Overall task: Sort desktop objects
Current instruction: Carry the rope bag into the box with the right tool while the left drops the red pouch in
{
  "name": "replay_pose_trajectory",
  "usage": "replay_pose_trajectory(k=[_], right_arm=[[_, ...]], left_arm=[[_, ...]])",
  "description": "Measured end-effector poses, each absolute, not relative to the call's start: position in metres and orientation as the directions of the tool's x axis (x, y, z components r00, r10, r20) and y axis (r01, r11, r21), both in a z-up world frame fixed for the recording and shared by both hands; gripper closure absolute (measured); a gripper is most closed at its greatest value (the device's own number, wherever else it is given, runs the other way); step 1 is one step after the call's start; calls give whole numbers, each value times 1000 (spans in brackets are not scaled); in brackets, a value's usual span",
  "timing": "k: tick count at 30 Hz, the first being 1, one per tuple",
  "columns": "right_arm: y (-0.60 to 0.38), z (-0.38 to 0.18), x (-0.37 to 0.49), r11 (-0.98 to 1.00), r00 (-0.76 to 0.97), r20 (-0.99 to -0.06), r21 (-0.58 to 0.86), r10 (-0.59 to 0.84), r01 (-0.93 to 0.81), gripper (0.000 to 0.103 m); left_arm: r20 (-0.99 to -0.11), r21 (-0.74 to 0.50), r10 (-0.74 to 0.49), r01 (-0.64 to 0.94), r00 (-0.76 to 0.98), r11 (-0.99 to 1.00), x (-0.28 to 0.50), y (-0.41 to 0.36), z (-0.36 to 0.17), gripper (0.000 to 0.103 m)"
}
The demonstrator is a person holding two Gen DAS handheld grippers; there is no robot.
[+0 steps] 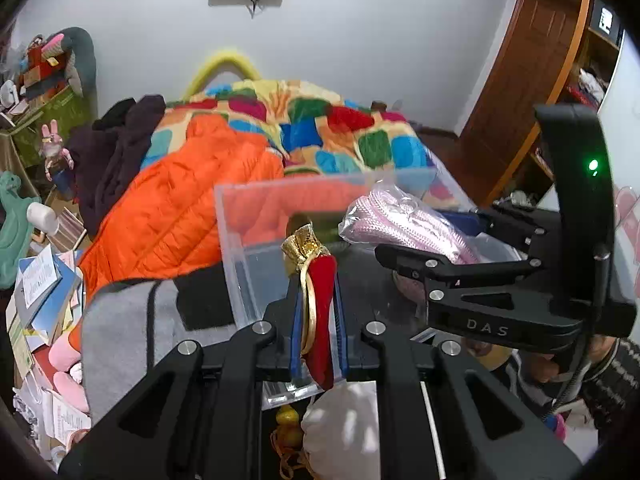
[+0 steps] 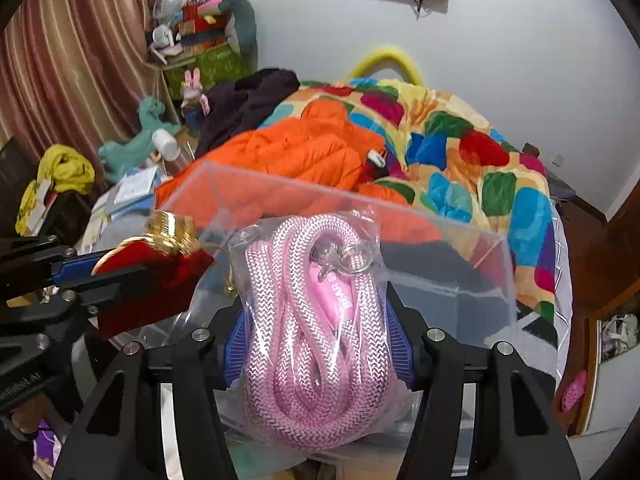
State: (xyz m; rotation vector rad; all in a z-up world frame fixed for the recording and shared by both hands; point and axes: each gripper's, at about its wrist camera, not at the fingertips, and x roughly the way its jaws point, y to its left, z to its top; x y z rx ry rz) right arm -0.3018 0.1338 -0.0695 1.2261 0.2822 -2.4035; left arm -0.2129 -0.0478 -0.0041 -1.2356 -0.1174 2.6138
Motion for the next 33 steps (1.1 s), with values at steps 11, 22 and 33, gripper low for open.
replay_pose_trajectory(k=[11, 22, 33], right_arm=[[127, -90, -298, -880, -508, -830, -45, -231, 473, 48], [127, -91, -288, -867, -498, -841, -73, -212, 493, 45], [134, -84, -290, -887, -497, -841, -46, -214, 460, 40]], left_arm=[[-790, -133, 237, -218, -565, -967, -203, -35, -27, 90], [-807, -84, 191, -212, -559, -974, -197, -29, -28, 85], [-741, -30, 165, -214, -651, -976, -184, -24, -11, 29]])
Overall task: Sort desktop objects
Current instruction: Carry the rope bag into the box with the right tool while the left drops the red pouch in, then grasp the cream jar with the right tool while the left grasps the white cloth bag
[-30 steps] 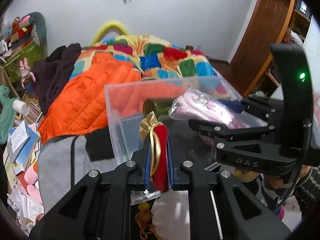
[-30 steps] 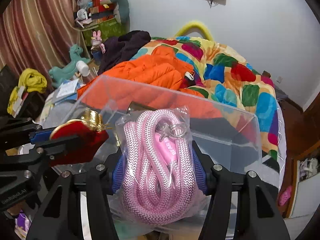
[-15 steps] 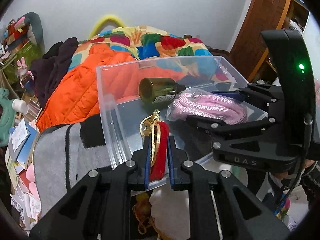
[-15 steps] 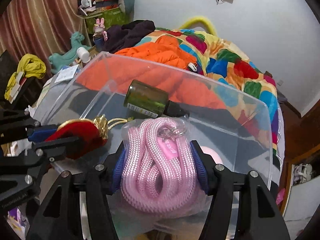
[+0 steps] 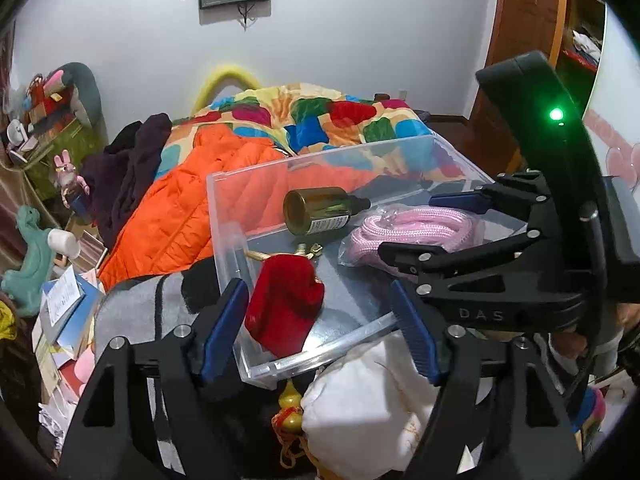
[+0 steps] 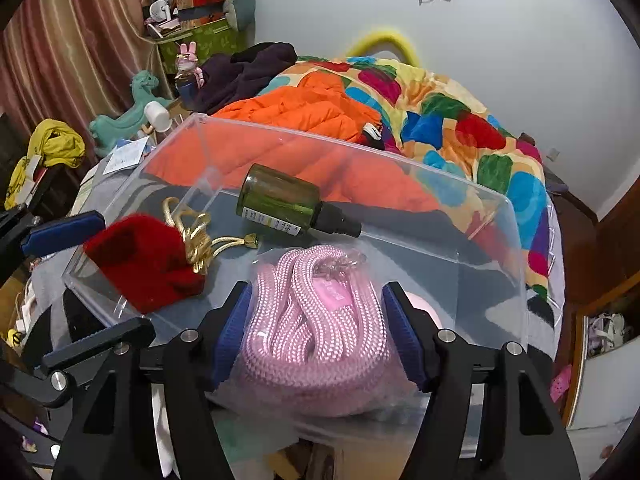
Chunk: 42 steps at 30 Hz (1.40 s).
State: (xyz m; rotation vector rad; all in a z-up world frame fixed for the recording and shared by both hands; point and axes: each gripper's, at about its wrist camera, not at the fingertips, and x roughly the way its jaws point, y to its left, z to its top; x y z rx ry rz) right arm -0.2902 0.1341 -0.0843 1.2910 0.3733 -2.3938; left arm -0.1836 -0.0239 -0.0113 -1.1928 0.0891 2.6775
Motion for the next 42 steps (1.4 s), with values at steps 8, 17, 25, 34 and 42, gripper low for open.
replay_pose_trajectory(k=[8, 17, 25, 34, 42], right_arm=[[135, -64, -262, -859, -578, -796, -161, -179, 486, 31], [165, -39, -231, -870, -639, -749, -187, -174, 456, 30], [207, -29, -207, -892, -663, -729, -172, -171, 419, 29], [227, -36, -185, -896, -675, -717, -170, -174, 411, 22], [230, -62, -173, -886, -659, -738, -201, -143, 417, 22]], left_arm=[[-732, -23, 160, -212, -662, -977, -174, -25, -3, 25], [-700, 2, 128, -180, -703, -984, -154, -25, 16, 23], [-667, 33, 97, -159, -739, -987, -122, -26, 32, 12], [-707, 73, 51, -145, -705, -987, -97, -27, 23, 12], [-756, 24, 93, -170, -648, -985, -85, -22, -1, 11]])
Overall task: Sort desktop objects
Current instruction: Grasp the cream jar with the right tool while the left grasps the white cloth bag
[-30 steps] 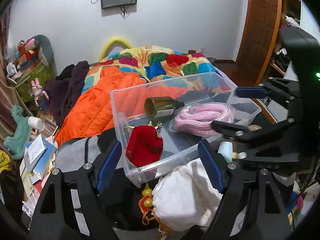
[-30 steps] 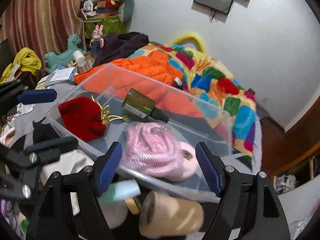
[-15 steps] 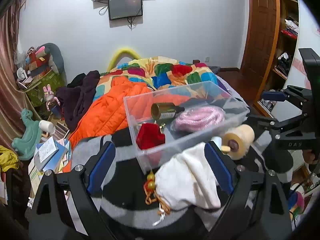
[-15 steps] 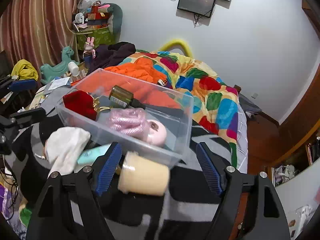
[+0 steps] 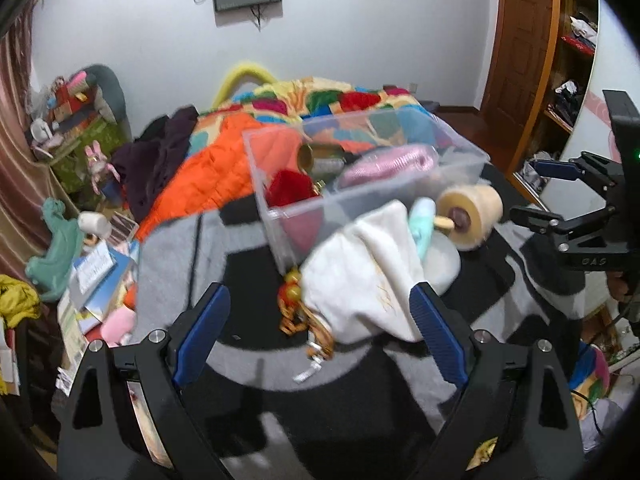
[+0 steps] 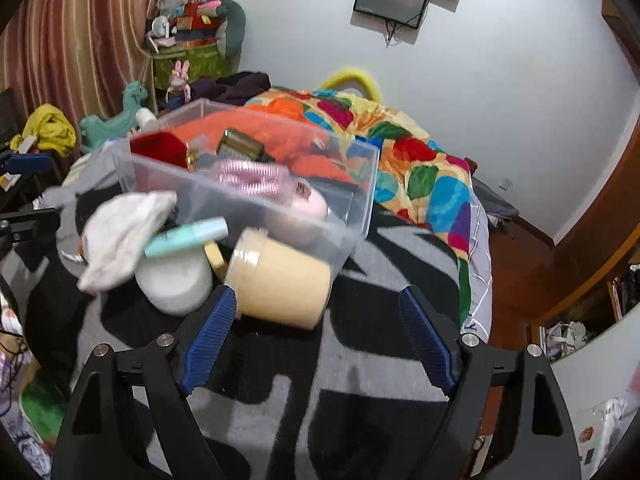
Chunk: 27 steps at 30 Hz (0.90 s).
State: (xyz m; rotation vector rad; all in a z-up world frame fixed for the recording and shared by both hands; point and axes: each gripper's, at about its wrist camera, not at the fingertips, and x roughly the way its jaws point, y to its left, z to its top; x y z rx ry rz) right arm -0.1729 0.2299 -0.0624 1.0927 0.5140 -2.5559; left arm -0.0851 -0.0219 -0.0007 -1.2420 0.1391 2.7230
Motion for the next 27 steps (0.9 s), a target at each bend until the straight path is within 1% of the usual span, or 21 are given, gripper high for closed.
replay_pose_trajectory(k=[5, 7, 8, 10, 13, 15, 17, 19, 22, 25, 27], right_arm=[[229, -77, -169, -876, -629, -765, -203, -137, 438, 22], [230, -80, -169, -878, -615, -774, -179, -153, 443, 22], [230, -81, -169, -878, -609, -777, -170, -160, 447, 22], [227, -86, -170, -878, -600, -784, -162, -162, 450, 22], [223, -94, -173, -875, -588, -793, -164, -157, 455, 22], [220, -98, -173, -874, -585, -797, -167, -153, 456, 22], [217, -102, -175, -873, -580, -799, -162, -159, 461, 22], [216, -103, -178, -875, -578, -800, -154, -162, 459, 22], [213, -106, -183, -877, -572, -804, -148, -163, 458, 22], [213, -107, -187, -885, -579, -798, -139, -165, 444, 22], [216, -107, -189, -887, -568, -798, -95, -203, 451, 23]], left_arm=[[-772, -12, 156, -232, -616, -973, -80, -1, -17, 10], [-794, -13, 183, -284, -580, -959, -79, 10, -28, 7], [-802, -2, 181, -301, -570, -954, -79, 15, -33, 6], [-807, 64, 136, -314, -574, -947, -77, 24, -43, 6], [-791, 179, 45, -302, -610, -936, -78, 33, -56, 6], [-779, 227, 4, -288, -627, -930, -81, 35, -61, 6], [-745, 283, -44, -256, -666, -924, -83, 39, -61, 6], [-710, 328, -63, -249, -702, -911, -83, 45, -59, 6], [-682, 383, -98, -240, -725, -892, -88, 53, -61, 6], [-681, 390, -124, -215, -722, -895, -97, 48, -64, 7], [-684, 376, -138, -183, -716, -908, -103, 42, -65, 8]])
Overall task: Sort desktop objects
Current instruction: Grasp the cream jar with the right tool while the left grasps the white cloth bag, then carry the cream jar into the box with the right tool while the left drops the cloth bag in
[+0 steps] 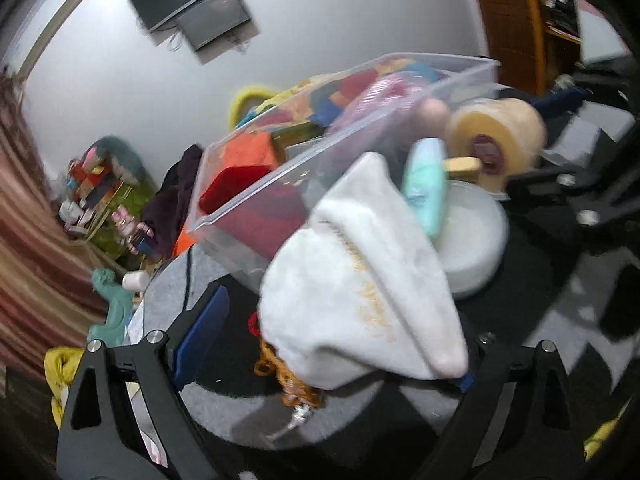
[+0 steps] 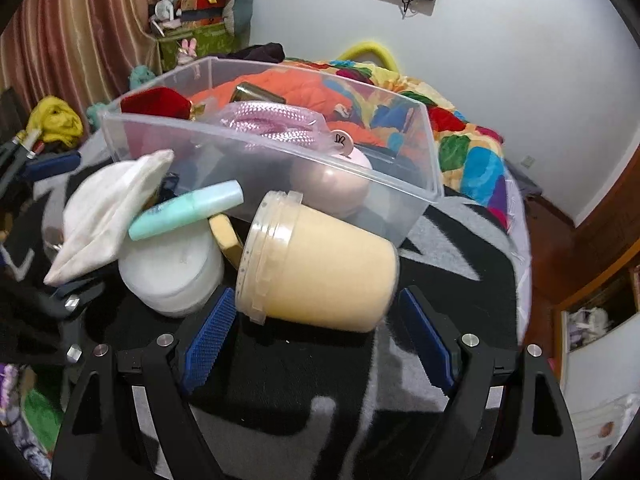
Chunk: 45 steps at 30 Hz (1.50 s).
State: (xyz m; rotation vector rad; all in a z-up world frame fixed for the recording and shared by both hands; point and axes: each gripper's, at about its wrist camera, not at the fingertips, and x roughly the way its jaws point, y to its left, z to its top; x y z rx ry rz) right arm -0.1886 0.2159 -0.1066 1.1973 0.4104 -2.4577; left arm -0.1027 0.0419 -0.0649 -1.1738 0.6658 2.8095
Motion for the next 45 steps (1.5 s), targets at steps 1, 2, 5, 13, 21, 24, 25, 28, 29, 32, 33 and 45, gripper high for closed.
replay_pose_trajectory(k=[1, 2, 5, 13, 21, 24, 25, 28, 29, 32, 33, 45], right_arm=[[217, -107, -190, -887, -562, -798, -79, -217, 454, 24], [221, -106, -191, -892, -556, -795, -44, -242, 451, 29], [228, -107, -196, -891, -519, -803, 34, -294, 452, 35], [236, -107, -191, -880, -514, -776, 109, -366, 462, 36], [248, -103, -192, -872, -483, -768, 193, -419, 450, 37], [248, -98, -187, -872, -499, -762, 174, -413, 457, 38], [248, -95, -186, -872, -504, -758, 172, -414, 458, 38], [248, -89, -182, -868, -507, -752, 171, -420, 466, 39], [248, -87, -182, -869, -511, -752, 166, -418, 466, 39], [248, -82, -179, -869, -525, -745, 146, -410, 472, 39], [248, -80, -179, -869, -529, -743, 143, -411, 474, 39], [247, -41, -179, -863, -571, -700, 132, -429, 487, 39]], left_arm=[[-695, 348, -125, -178, -708, -920, -105, 37, -64, 9], [-698, 327, -115, -171, -706, -929, -106, 33, -62, 11], [-707, 265, -72, -169, -704, -949, -102, 22, -55, 29], [-717, 87, 57, -170, -695, -982, -100, -1, -30, 72], [-720, -99, 166, -137, -674, -986, -106, -32, -16, 91], [-714, -112, 172, -132, -679, -985, -101, -34, -11, 94], [-711, -105, 162, -125, -684, -987, -99, -33, -10, 94], [-699, -107, 172, -136, -694, -985, -96, -32, -3, 101], [-695, -105, 171, -137, -699, -985, -96, -32, -1, 101], [-678, -95, 168, -141, -715, -985, -93, -30, 8, 101], [-674, -93, 168, -142, -719, -985, -92, -29, 10, 101], [-638, -101, 209, -189, -741, -977, -87, -24, 43, 102]])
